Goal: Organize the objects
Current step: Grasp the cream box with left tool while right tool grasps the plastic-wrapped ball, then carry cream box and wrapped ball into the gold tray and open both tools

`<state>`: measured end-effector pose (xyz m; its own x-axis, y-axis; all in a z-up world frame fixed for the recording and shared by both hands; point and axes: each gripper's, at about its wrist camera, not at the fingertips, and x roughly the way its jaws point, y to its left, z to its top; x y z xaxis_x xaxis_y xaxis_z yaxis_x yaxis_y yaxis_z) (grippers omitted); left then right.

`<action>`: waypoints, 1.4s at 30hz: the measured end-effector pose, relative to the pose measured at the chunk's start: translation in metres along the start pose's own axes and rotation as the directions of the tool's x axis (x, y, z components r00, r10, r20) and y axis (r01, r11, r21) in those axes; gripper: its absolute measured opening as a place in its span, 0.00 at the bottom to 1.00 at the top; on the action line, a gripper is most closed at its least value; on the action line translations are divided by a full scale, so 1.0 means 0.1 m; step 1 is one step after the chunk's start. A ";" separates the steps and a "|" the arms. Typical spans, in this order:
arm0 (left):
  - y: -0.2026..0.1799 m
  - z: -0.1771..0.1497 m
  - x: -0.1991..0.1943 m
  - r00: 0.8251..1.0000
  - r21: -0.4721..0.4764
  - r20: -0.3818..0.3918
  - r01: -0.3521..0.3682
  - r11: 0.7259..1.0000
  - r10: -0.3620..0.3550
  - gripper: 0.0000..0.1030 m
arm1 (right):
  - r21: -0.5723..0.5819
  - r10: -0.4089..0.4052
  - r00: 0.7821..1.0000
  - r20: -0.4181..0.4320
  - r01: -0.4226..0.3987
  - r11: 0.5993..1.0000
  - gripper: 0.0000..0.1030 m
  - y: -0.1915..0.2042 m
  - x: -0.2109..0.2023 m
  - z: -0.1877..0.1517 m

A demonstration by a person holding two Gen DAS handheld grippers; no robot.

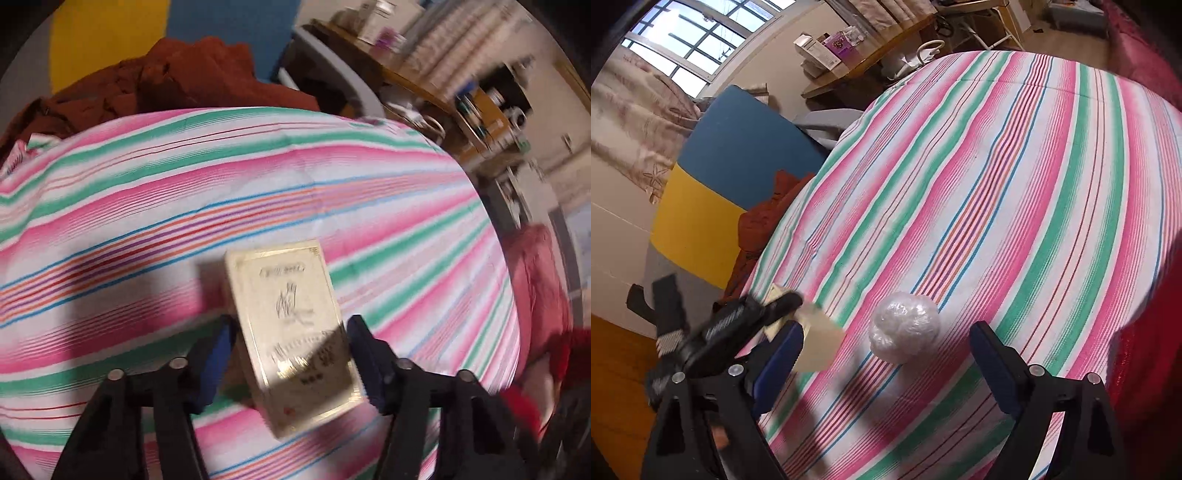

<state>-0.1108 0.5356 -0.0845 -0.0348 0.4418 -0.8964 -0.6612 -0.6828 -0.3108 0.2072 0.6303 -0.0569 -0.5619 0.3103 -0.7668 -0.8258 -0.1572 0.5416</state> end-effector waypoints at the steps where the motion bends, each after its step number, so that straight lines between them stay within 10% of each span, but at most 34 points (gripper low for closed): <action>1: 0.00 -0.06 -0.05 1.000 0.024 0.002 -0.004 1.000 0.004 0.57 | 0.001 -0.005 1.000 -0.003 0.005 1.000 0.89 -0.01 0.00 -0.01; 19: 0.58 -1.53 -0.85 0.983 0.150 0.176 -0.085 0.985 0.058 0.53 | -0.187 -0.187 0.982 0.002 0.184 0.965 0.87 0.23 0.19 -0.08; 42: 0.84 -1.59 -0.73 0.984 0.074 0.172 -0.065 0.995 0.051 0.52 | -0.393 -0.321 0.947 -0.032 0.283 0.875 0.37 0.36 0.56 -0.12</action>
<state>-0.0451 0.3531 -0.0954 -0.1975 0.4999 -0.8433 -0.7115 -0.6649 -0.2275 0.1450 0.6313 -0.0844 -0.2685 0.3144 -0.9105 -0.9004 -0.4179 0.1212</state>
